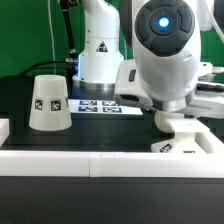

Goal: Assemble lamp

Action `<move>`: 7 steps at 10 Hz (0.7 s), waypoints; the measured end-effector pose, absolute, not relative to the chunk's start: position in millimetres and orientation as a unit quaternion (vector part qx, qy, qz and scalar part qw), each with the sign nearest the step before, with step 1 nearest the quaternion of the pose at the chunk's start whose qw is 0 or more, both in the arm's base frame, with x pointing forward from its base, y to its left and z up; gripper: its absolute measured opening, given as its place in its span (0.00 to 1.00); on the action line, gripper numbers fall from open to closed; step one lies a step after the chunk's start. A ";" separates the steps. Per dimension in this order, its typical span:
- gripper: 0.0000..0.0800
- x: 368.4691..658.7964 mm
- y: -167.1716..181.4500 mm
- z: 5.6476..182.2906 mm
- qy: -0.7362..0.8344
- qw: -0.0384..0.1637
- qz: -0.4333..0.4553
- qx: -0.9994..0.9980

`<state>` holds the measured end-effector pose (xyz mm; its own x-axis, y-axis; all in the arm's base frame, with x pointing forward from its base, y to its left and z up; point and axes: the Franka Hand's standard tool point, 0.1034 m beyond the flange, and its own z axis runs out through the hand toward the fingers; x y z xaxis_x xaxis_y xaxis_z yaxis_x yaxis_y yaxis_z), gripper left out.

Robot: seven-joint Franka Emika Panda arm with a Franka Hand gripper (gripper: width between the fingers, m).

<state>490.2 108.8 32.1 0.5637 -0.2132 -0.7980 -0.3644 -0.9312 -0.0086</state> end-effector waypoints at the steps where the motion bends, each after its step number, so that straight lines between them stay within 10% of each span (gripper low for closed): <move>1: 0.87 485.9 109.7 28.6 0.165 0.085 0.436 -0.880; 7: 0.87 471.1 109.2 16.9 0.170 0.082 0.437 -0.879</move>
Offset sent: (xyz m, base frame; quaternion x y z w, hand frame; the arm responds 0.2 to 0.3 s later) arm -0.0140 -0.0002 -0.0023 -0.0017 0.0121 -0.0049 0.9999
